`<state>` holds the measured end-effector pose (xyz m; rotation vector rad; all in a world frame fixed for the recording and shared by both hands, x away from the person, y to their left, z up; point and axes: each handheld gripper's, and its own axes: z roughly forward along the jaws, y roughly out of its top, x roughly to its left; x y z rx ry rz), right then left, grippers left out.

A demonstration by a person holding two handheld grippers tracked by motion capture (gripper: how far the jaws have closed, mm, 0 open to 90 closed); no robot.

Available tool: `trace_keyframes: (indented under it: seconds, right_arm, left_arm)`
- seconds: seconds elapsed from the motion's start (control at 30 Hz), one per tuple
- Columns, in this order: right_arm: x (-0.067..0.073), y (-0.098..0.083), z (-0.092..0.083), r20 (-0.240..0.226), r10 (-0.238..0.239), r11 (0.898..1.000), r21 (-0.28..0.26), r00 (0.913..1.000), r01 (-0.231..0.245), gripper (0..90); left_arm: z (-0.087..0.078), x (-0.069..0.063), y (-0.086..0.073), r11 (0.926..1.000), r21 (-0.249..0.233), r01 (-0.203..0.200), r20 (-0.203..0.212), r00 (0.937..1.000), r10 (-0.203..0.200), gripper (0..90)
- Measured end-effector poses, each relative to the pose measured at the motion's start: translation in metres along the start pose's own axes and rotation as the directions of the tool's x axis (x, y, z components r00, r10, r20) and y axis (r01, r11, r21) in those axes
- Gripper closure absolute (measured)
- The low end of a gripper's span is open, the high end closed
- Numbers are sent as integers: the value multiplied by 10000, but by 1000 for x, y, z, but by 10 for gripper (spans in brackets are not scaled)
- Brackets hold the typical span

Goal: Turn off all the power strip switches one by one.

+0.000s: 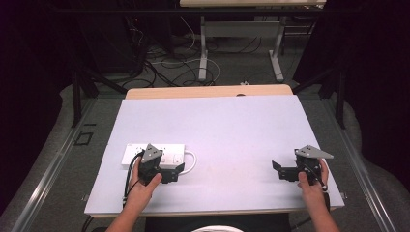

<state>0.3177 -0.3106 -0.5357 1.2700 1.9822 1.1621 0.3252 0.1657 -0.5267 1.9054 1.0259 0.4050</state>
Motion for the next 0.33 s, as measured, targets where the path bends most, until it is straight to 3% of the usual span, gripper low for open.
trace_keyframes:
  seconds: [0.33]
  right_arm:
    - [0,0,-1,-38,33,10000,14,10000,-32,0]
  left_arm:
    - [-1,2,0,10000,-61,78,-58,10000,-78,3]
